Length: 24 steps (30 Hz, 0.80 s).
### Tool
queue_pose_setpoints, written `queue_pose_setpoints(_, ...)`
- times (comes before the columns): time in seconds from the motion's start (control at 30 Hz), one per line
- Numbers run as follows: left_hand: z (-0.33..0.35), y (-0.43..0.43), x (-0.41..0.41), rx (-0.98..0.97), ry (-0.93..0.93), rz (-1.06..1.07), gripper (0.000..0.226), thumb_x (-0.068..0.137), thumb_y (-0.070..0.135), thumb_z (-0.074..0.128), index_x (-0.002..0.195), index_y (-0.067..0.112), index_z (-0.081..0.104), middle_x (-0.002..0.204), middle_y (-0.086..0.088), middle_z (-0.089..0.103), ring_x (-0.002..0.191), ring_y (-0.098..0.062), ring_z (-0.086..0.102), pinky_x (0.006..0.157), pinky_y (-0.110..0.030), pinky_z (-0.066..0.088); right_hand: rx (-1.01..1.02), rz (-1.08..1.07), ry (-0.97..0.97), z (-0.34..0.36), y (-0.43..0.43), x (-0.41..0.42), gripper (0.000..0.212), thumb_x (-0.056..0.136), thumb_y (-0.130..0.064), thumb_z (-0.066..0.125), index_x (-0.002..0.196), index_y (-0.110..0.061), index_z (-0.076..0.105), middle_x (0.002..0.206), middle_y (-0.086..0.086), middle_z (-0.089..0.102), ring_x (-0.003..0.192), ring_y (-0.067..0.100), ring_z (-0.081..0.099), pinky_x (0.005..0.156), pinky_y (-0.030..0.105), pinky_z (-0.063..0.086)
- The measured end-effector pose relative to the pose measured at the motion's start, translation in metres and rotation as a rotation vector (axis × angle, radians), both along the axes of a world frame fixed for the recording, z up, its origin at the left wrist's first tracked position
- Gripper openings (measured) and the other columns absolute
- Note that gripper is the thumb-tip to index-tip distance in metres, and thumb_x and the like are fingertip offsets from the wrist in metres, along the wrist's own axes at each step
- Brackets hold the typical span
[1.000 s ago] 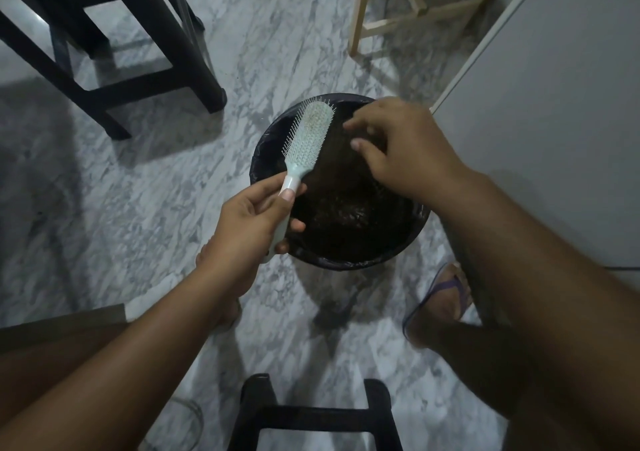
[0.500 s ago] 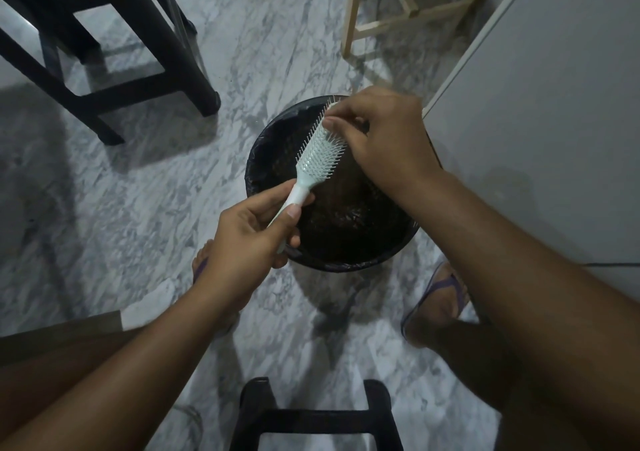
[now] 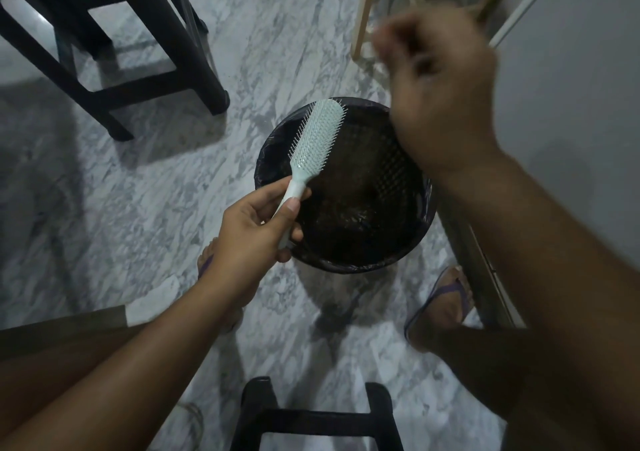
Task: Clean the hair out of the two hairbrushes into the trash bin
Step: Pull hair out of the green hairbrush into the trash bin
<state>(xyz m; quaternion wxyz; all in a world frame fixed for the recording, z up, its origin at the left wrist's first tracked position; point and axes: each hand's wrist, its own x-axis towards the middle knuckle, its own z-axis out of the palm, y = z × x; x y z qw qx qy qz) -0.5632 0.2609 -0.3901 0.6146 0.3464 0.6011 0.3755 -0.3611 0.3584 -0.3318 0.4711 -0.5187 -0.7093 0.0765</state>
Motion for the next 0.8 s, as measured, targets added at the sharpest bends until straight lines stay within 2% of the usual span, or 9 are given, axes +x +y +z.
queue_pose_setpoints(0.07,0.001,0.0,0.0,0.004,-0.004,-0.002,0.029,0.099,0.017,0.061,0.126,0.023,0.068,0.114,0.006,0.076,0.061,-0.012,0.056,0.05,-0.026,0.038,-0.434,-0.038,-0.326,-0.02,-0.004,0.004,0.038,0.094,-0.003,0.054,0.131,-0.011,0.06,0.122,0.016,0.061,0.113,0.031,0.059,0.093,0.04,0.052)
queue_pose_setpoints(0.13,0.001,0.0,0.001,0.012,-0.007,-0.008,0.029,0.099,0.018,0.061,0.126,0.024,0.068,0.115,0.006,0.076,0.062,-0.012,0.056,0.05,-0.026,0.038,-0.775,-0.069,-0.532,-0.034,-0.01,0.007,0.061,0.095,-0.007,0.051,0.153,-0.015,0.032,0.143,0.018,0.043,0.129,0.039,0.046,0.101,0.048,0.047)
queue_pose_setpoints(0.27,0.002,0.0,0.001,0.021,-0.007,-0.02,0.03,0.099,0.017,0.061,0.127,0.024,0.067,0.115,0.006,0.076,0.061,-0.011,0.056,0.05,-0.026,0.038,-0.707,0.061,-0.303,-0.032,-0.018,-0.003,0.08,0.096,-0.037,0.063,0.159,-0.019,0.016,0.158,0.01,0.032,0.143,0.026,0.037,0.114,0.038,0.039)
queue_pose_setpoints(0.37,0.005,-0.001,0.003,0.033,-0.012,-0.037,0.032,0.098,0.017,0.061,0.128,0.026,0.066,0.114,0.006,0.076,0.06,-0.01,0.056,0.051,-0.027,0.039,-0.744,0.093,0.004,-0.032,-0.019,-0.014,0.087,0.087,-0.044,0.075,0.156,-0.026,0.026,0.145,-0.005,0.053,0.117,0.006,0.061,0.101,0.019,0.05)
queue_pose_setpoints(0.47,0.006,0.0,0.001,0.062,0.009,-0.02,0.031,0.098,0.019,0.061,0.127,0.028,0.067,0.113,0.006,0.076,0.061,-0.01,0.056,0.051,-0.027,0.04,-0.745,0.073,0.275,-0.038,-0.018,-0.017,0.074,0.083,-0.029,0.082,0.147,-0.017,0.046,0.106,-0.001,0.073,0.082,0.013,0.075,0.077,0.028,0.063)
queue_pose_setpoints(0.53,0.006,0.001,0.0,0.081,0.022,-0.025,0.031,0.098,0.019,0.062,0.126,0.03,0.068,0.112,0.006,0.077,0.062,-0.01,0.056,0.051,-0.027,0.04,-0.725,0.064,0.39,-0.036,-0.016,-0.014,0.066,0.08,-0.021,0.084,0.139,-0.01,0.055,0.084,0.003,0.076,0.065,0.012,0.073,0.062,0.024,0.061)
queue_pose_setpoints(0.63,0.007,0.002,0.0,0.083,-0.001,-0.015,0.03,0.098,0.017,0.061,0.126,0.027,0.068,0.112,0.006,0.077,0.062,-0.011,0.055,0.049,-0.026,0.039,-0.627,0.006,0.373,-0.026,-0.015,-0.007,0.042,0.077,-0.018,0.086,0.116,-0.008,0.073,0.071,0.01,0.076,0.053,0.01,0.065,0.055,0.028,0.06)
queue_pose_setpoints(0.7,0.006,0.004,-0.001,0.068,-0.025,0.029,0.029,0.099,0.018,0.06,0.126,0.024,0.067,0.114,0.004,0.076,0.063,-0.011,0.054,0.047,-0.026,0.038,-0.526,-0.039,0.278,-0.021,-0.012,0.004,0.022,0.078,-0.022,0.086,0.095,-0.01,0.08,0.068,0.002,0.074,0.052,0.005,0.064,0.059,0.027,0.06)
queue_pose_setpoints(0.8,0.004,0.008,-0.008,0.088,-0.034,0.054,0.028,0.098,0.02,0.06,0.124,0.026,0.068,0.117,0.001,0.074,0.063,-0.011,0.054,0.047,-0.025,0.039,-0.458,-0.105,0.17,-0.016,-0.003,0.025,0.015,0.08,-0.027,0.084,0.087,-0.013,0.081,0.069,-0.002,0.073,0.055,0.006,0.067,0.064,0.02,0.059)
